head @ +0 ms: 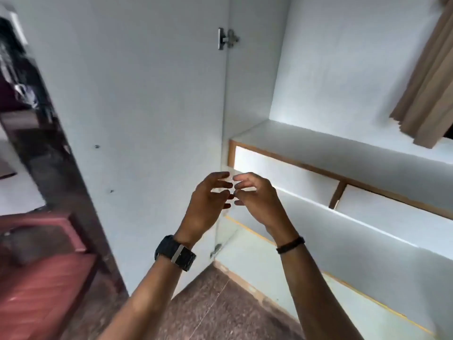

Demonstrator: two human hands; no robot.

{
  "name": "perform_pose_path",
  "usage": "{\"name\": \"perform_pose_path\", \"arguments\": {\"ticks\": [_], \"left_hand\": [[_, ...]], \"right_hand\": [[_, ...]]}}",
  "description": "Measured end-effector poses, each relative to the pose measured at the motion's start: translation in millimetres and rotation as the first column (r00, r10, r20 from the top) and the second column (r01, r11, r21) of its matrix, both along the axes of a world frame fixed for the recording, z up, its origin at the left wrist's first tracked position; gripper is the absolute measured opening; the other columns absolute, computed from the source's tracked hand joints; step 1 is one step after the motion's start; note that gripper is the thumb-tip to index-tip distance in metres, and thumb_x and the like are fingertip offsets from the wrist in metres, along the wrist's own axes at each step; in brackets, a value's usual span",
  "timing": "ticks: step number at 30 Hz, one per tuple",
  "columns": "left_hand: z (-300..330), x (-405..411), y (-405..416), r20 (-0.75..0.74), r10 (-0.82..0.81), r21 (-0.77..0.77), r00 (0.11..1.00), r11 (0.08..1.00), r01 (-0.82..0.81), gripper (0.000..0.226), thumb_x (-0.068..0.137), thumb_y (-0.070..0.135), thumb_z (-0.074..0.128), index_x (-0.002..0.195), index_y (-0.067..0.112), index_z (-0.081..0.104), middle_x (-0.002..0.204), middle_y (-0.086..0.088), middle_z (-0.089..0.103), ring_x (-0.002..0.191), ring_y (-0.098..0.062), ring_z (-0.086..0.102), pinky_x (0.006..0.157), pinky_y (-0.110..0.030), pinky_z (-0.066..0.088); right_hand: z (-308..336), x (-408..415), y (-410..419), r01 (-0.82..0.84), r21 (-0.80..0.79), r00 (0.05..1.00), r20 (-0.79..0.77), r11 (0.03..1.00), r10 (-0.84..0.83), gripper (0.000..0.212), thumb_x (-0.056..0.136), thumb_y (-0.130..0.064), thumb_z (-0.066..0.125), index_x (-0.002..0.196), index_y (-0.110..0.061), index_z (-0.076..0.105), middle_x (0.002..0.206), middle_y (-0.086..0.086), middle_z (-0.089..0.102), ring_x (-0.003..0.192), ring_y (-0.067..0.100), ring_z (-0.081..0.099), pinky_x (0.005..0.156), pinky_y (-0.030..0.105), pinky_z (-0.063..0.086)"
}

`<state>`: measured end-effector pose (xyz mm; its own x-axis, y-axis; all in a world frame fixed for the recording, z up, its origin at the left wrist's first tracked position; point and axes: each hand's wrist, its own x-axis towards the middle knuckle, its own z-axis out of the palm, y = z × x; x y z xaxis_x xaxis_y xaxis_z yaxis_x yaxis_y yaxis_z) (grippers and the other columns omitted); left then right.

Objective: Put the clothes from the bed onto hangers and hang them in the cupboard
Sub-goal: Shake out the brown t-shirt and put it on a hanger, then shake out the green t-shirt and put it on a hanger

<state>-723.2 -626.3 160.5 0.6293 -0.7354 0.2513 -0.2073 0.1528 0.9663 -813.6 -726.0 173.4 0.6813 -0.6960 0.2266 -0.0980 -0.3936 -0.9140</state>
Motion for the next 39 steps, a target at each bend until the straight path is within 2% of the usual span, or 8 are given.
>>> {"name": "perform_pose_path", "arguments": {"ticks": [6,8,12,16,21,29,35,39], "left_hand": [[-77.9,42.4,254.0,-0.060,0.447,0.231,0.893,0.876,-0.423,0.032,0.092,-0.005,0.045,0.119,0.012,0.054,0.103,-0.005,0.064,0.077,-0.015,0.066,0.070,-0.028,0.054],[-101.6,42.8,329.4,-0.054,0.530,0.292,0.846,0.819,-0.494,0.032,0.090,-0.005,0.048,0.118,0.008,0.057,0.103,-0.007,0.068,0.081,-0.022,0.067,0.073,-0.036,0.055],[-134.9,31.8,485.2,0.002,0.660,0.385,0.751,0.693,-0.610,0.032,0.086,-0.007,0.050,0.106,0.016,0.060,0.108,-0.010,0.069,0.093,-0.028,0.067,0.080,-0.048,0.056],[-159.2,11.1,605.2,-0.034,0.802,0.443,0.596,0.547,-0.711,0.033,0.085,-0.006,0.051,0.104,0.019,0.060,0.102,-0.005,0.069,0.090,-0.021,0.066,0.083,-0.047,0.055],[-182.9,5.2,717.4,-0.116,0.924,0.478,0.364,0.373,-0.795,0.029,0.087,-0.007,0.052,0.102,0.017,0.060,0.090,-0.002,0.064,0.075,-0.020,0.060,0.077,-0.050,0.054],[-210.1,53.4,868.5,-0.174,0.982,0.527,0.075,0.157,-0.835,0.032,0.088,-0.003,0.052,0.110,0.019,0.057,0.094,-0.003,0.065,0.083,-0.022,0.064,0.081,-0.045,0.055],[-208.1,129.3,983.7,-0.221,0.971,0.521,-0.093,0.037,-0.853,0.032,0.089,-0.002,0.051,0.116,0.015,0.055,0.104,-0.009,0.064,0.087,-0.020,0.065,0.076,-0.034,0.054],[-206.0,166.0,1036.2,-0.232,0.955,0.493,-0.186,-0.049,-0.869,0.030,0.090,0.002,0.052,0.115,0.017,0.057,0.101,-0.006,0.065,0.088,-0.020,0.066,0.074,-0.032,0.054]], "right_hand": [[-75.4,82.8,216.4,-0.407,0.142,0.886,-0.180,0.902,0.428,0.026,0.087,0.000,0.056,0.107,-0.012,0.066,0.087,-0.002,0.062,0.082,0.022,0.068,0.078,0.030,0.058],[-97.7,95.6,281.9,-0.501,0.157,0.822,-0.223,0.851,0.524,0.025,0.087,0.000,0.053,0.103,-0.013,0.067,0.084,-0.002,0.064,0.081,0.022,0.068,0.077,0.033,0.058],[-140.1,117.0,431.4,-0.663,0.237,0.647,-0.296,0.710,0.703,0.031,0.084,0.007,0.049,0.089,-0.019,0.065,0.075,-0.001,0.063,0.076,0.021,0.065,0.079,0.044,0.058],[-167.2,135.0,558.2,-0.799,0.295,0.424,-0.340,0.523,0.839,0.031,0.089,0.007,0.043,0.097,-0.014,0.064,0.074,-0.002,0.060,0.070,0.013,0.060,0.069,0.036,0.056],[-192.5,162.8,688.2,-0.897,0.321,0.163,-0.397,0.303,0.903,0.028,0.090,0.004,0.046,0.093,-0.018,0.062,0.079,0.001,0.063,0.072,0.013,0.063,0.070,0.033,0.056],[-217.5,254.2,864.7,-0.941,0.339,-0.179,-0.437,-0.023,0.881,0.022,0.090,-0.001,0.052,0.102,-0.016,0.064,0.078,-0.001,0.062,0.078,0.015,0.066,0.070,0.029,0.057],[-200.8,347.3,1000.9,-0.917,0.339,-0.361,-0.490,-0.208,0.793,0.025,0.089,-0.001,0.054,0.108,-0.012,0.064,0.088,0.006,0.065,0.082,0.016,0.064,0.070,0.026,0.055],[-195.6,390.2,1062.5,-0.909,0.328,-0.396,-0.487,-0.256,0.778,0.025,0.088,-0.001,0.055,0.109,-0.011,0.064,0.083,0.003,0.064,0.080,0.014,0.064,0.072,0.028,0.057]]}}
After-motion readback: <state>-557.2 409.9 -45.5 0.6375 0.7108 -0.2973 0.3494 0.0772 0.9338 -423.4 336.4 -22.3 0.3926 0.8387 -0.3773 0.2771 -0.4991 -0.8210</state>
